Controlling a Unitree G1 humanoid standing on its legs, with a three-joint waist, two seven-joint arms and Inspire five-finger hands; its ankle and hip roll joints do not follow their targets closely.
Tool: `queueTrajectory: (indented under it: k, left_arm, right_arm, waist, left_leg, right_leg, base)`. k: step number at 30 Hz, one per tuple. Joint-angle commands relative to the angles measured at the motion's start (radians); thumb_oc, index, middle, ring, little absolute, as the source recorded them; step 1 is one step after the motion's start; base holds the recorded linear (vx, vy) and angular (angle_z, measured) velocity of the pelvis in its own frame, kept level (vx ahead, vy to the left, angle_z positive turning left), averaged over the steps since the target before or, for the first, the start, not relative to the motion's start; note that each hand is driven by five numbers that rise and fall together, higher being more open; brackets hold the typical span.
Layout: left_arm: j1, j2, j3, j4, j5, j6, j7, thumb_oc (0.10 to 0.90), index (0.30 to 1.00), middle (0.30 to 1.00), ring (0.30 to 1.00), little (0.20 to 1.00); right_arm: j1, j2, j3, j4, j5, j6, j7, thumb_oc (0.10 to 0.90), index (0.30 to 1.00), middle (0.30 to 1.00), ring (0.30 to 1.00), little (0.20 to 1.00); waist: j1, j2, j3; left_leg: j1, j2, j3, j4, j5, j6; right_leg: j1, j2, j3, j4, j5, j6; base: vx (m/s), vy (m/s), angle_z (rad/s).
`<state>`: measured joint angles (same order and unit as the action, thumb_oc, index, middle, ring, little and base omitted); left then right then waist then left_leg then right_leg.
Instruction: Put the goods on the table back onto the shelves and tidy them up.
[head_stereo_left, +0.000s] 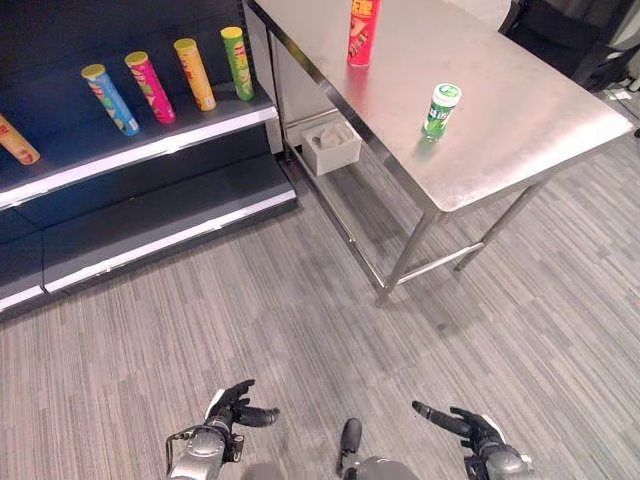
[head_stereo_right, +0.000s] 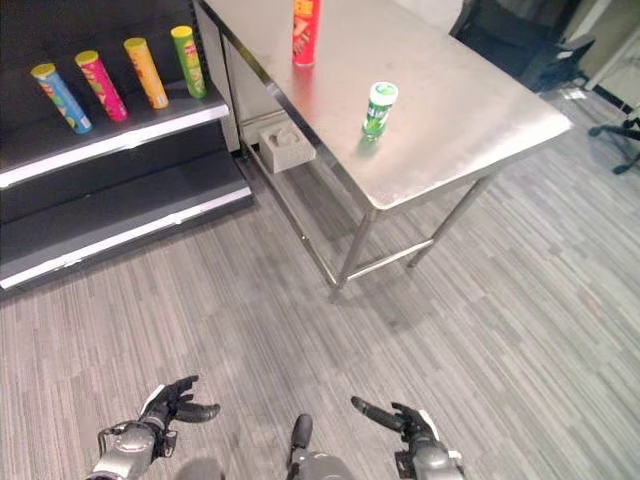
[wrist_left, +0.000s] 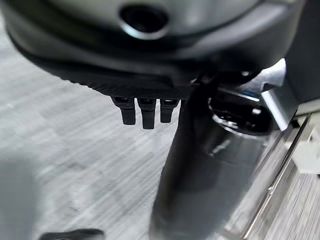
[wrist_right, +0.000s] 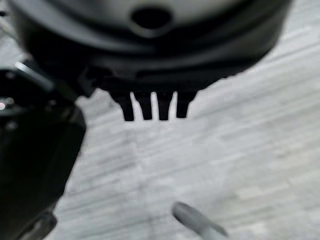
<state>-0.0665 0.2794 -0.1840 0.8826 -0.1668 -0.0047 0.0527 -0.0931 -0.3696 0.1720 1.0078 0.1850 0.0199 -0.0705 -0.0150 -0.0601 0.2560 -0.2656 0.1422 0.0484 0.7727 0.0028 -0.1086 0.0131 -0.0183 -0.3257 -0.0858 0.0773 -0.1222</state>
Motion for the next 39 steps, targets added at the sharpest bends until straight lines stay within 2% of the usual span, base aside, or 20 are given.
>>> queueTrajectory:
  k: [1,2,4,5,6,8,12,15,16,17,18,19,20,22,23,25,26,32,38,39]
  left_arm:
    - [-0.010,0.046,-0.042,-0.051,-0.002,-0.035,0.002,0.800,0.900,0.900,0.900,0.900]
    - [-0.010,0.046,-0.042,-0.051,-0.002,-0.035,0.002,0.800,0.900,0.900,0.900,0.900]
    - [-0.009,0.045,-0.049,-0.052,0.006,-0.034,0.001,0.800,0.900,0.900,0.900,0.900]
    - [-0.004,0.046,-0.052,-0.043,0.017,-0.032,0.003,0.800,0.900,0.900,0.900,0.900]
    - [-0.002,0.046,-0.055,-0.048,0.022,-0.033,0.002,0.800,0.900,0.900,0.900,0.900]
    - [0.002,0.047,-0.053,-0.039,0.026,-0.035,0.001,0.800,0.900,0.900,0.900,0.900]
    - [0.003,0.058,-0.034,0.011,0.035,-0.032,0.003,0.800,0.900,0.900,0.900,0.900]
    - [0.002,0.070,-0.016,0.026,0.031,-0.024,0.009,0.800,0.900,0.900,0.900,0.900]
    - [0.000,0.071,-0.009,0.035,0.031,-0.023,0.012,0.800,0.900,0.900,0.900,0.900]
    - [0.000,0.071,-0.009,0.035,0.031,-0.023,0.012,0.800,0.900,0.900,0.900,0.900]
    - [-0.005,0.077,-0.005,0.053,0.032,-0.025,0.019,0.800,0.900,0.900,0.900,0.900]
    - [-0.006,0.081,-0.004,0.065,0.036,-0.024,0.022,0.800,0.900,0.900,0.900,0.900]
    - [-0.010,0.082,0.001,0.072,0.033,-0.025,0.025,0.800,0.900,0.900,0.900,0.900]
    - [-0.022,0.084,-0.007,0.069,0.027,-0.032,0.027,0.800,0.900,0.900,0.900,0.900]
    - [-0.022,0.084,-0.007,0.069,0.027,-0.032,0.027,0.800,0.900,0.900,0.900,0.900]
    - [-0.037,0.090,-0.019,0.096,0.038,-0.025,0.028,0.800,0.900,0.900,0.900,0.900]
    - [-0.028,0.087,-0.030,0.081,0.054,-0.029,0.021,0.800,0.900,0.900,0.900,0.900]
    - [0.005,0.070,-0.025,0.062,0.050,-0.028,0.013,0.800,0.900,0.900,0.900,0.900]
    - [0.069,0.060,0.028,0.023,0.064,-0.025,0.013,0.800,0.900,0.900,0.900,0.900]
    - [0.069,0.059,0.026,0.023,0.064,-0.025,0.013,0.800,0.900,0.900,0.900,0.900]
  right_arm:
    - [0.054,-0.051,0.006,-0.019,0.034,-0.021,-0.020,0.800,0.900,0.900,0.900,0.900]
    - [0.054,-0.051,0.006,-0.019,0.034,-0.021,-0.020,0.800,0.900,0.900,0.900,0.900]
    - [0.050,-0.051,0.010,-0.019,0.027,-0.024,-0.025,0.800,0.900,0.900,0.900,0.900]
    - [0.051,-0.046,0.011,-0.014,0.018,-0.021,-0.024,0.800,0.900,0.900,0.900,0.900]
    - [0.059,-0.043,0.010,-0.017,0.015,-0.024,-0.023,0.800,0.900,0.900,0.900,0.900]
    - [0.062,-0.035,0.009,-0.011,0.009,-0.020,-0.021,0.800,0.900,0.900,0.900,0.900]
    - [0.053,-0.007,0.002,0.041,-0.011,-0.005,-0.013,0.800,0.900,0.900,0.900,0.900]
    - [0.046,0.001,-0.010,0.048,-0.014,-0.003,-0.013,0.800,0.900,0.900,0.900,0.900]
    - [0.043,0.003,-0.011,0.050,-0.016,-0.001,-0.014,0.800,0.900,0.900,0.900,0.900]
    - [0.043,0.003,-0.011,0.050,-0.016,-0.001,-0.014,0.800,0.900,0.900,0.900,0.900]
    - [0.042,0.007,-0.013,0.057,-0.015,-0.002,-0.018,0.800,0.900,0.900,0.900,0.900]
    - [0.044,0.012,-0.011,0.067,-0.016,-0.001,-0.020,0.800,0.900,0.900,0.900,0.900]
    - [0.045,0.014,-0.012,0.074,-0.017,0.002,-0.022,0.800,0.900,0.900,0.900,0.900]
    - [0.043,0.011,-0.016,0.095,-0.021,0.006,-0.023,0.800,0.900,0.900,0.900,0.900]
    - [0.043,0.011,-0.016,0.095,-0.021,0.006,-0.023,0.800,0.900,0.900,0.900,0.900]
    - [0.041,0.009,-0.016,0.127,-0.023,0.012,-0.026,0.800,0.900,0.900,0.900,0.900]
    - [0.058,0.014,-0.022,0.125,-0.021,0.016,-0.017,0.800,0.900,0.900,0.900,0.900]
    - [0.094,-0.013,-0.089,0.074,0.019,0.005,-0.048,0.800,0.900,0.900,0.900,0.900]
    - [0.171,-0.134,-0.352,-0.210,0.076,-0.040,-0.166,0.800,0.900,0.900,0.900,0.900]
    - [0.176,-0.134,-0.355,-0.215,0.075,-0.038,-0.166,0.800,0.900,0.900,0.900,0.900]
  waist:
    - [0.027,0.023,0.014]
    - [0.026,0.021,0.013]
    - [0.055,0.048,0.010]
    - [0.055,0.062,-0.003]
    - [0.051,0.067,-0.006]
    - [0.044,0.065,-0.021]
    - [0.051,0.058,-0.041]
    - [0.055,0.060,-0.025]
    - [0.051,0.059,-0.012]
    - [0.051,0.059,-0.012]
    - [0.042,0.062,0.006]
    - [0.042,0.062,0.010]
    - [0.043,0.061,0.008]
    - [0.037,0.050,0.006]
    - [0.035,0.052,0.007]
    - [0.020,0.038,0.009]
    - [0.017,0.020,-0.008]
    - [-0.002,0.021,-0.048]
    - [-0.027,0.035,-0.080]
    - [-0.026,0.037,-0.079]
  left_leg:
    - [0.090,-0.051,0.051,-0.571,0.012,0.038]
    - [0.091,-0.054,0.051,-0.578,0.018,0.038]
    - [0.069,-0.075,-0.032,-0.738,0.122,0.017]
    - [0.088,-0.072,-0.031,-0.814,0.134,0.012]
    - [0.107,-0.073,-0.030,-0.811,0.136,0.017]
    - [0.143,-0.087,-0.028,-0.827,0.122,0.025]
    - [0.213,-0.112,0.040,-0.848,0.080,0.059]
    - [0.240,-0.123,0.072,-0.845,0.048,0.089]
    - [0.252,-0.127,0.083,-0.846,0.043,0.100]
    - [0.252,-0.127,0.083,-0.846,0.043,0.100]
    - [0.270,-0.126,0.096,-0.852,0.037,0.111]
    - [0.280,-0.125,0.104,-0.858,0.030,0.113]
    - [0.290,-0.123,0.108,-0.860,0.019,0.109]
    - [0.299,-0.119,0.102,-0.860,0.004,0.092]
    - [0.301,-0.117,0.099,-0.860,0.004,0.092]
    - [0.311,-0.122,0.090,-0.860,-0.012,0.082]
    - [0.317,-0.129,0.079,-0.860,-0.013,0.080]
    - [0.346,-0.091,0.064,-0.859,-0.015,0.053]
    - [0.386,-0.055,0.074,-0.860,-0.029,0.031]
    - [0.387,-0.055,0.074,-0.860,-0.030,0.030]
  right_leg:
    - [0.012,-0.066,0.065,-0.001,-0.042,0.218]
    - [0.010,-0.068,0.064,-0.001,-0.042,0.218]
    - [0.044,-0.042,0.086,-0.001,-0.065,0.220]
    - [0.063,-0.032,0.095,-0.001,-0.083,0.223]
    - [0.070,-0.033,0.096,-0.001,-0.084,0.225]
    - [0.074,-0.049,0.110,-0.001,-0.081,0.230]
    - [0.047,-0.105,0.154,0.079,-0.088,0.262]
    - [-0.037,-0.134,0.170,0.251,-0.090,0.288]
    - [-0.068,-0.144,0.172,0.313,-0.069,0.299]
    - [-0.068,-0.144,0.172,0.313,-0.069,0.299]
    - [-0.124,-0.156,0.177,0.413,-0.035,0.309]
    - [-0.153,-0.170,0.177,0.448,-0.025,0.308]
    - [-0.160,-0.191,0.160,0.426,-0.023,0.307]
    - [-0.149,-0.223,0.115,0.254,0.001,0.305]
    - [-0.143,-0.221,0.111,0.247,0.004,0.305]
    - [-0.152,-0.211,0.122,0.121,0.036,0.316]
    - [-0.120,-0.202,0.154,0.059,0.049,0.325]
    - [-0.044,-0.174,0.133,0.017,0.055,0.316]
    - [0.013,-0.154,0.107,-0.001,0.025,0.312]
    - [0.015,-0.153,0.106,-0.001,0.025,0.312]
  base:
    - [0.23,0.101,0.10]
    - [0.24,0.133,0.01]
    - [0.24,0.123,-0.58]
    - [0.26,0.152,-0.68]
    - [0.24,0.171,-0.50]
    - [0.17,0.210,-0.65]
    - [0.12,0.245,-0.39]
    - [0.03,0.195,-0.47]
    - [0.00,0.111,-0.28]
    - [-0.02,0.122,-0.22]
    - [-0.01,0.104,-0.12]
    - [0.02,0.104,-0.05]
    - [0.10,-0.034,-0.06]
    - [0.12,-0.112,-0.12]
    - [0.08,-0.095,-0.07]
    - [0.14,-0.133,0.05]
    - [0.14,-0.124,0.14]
    - [0.13,-0.134,0.34]
    - [0.11,-0.058,0.03]
    - [0.09,-0.014,0.10]
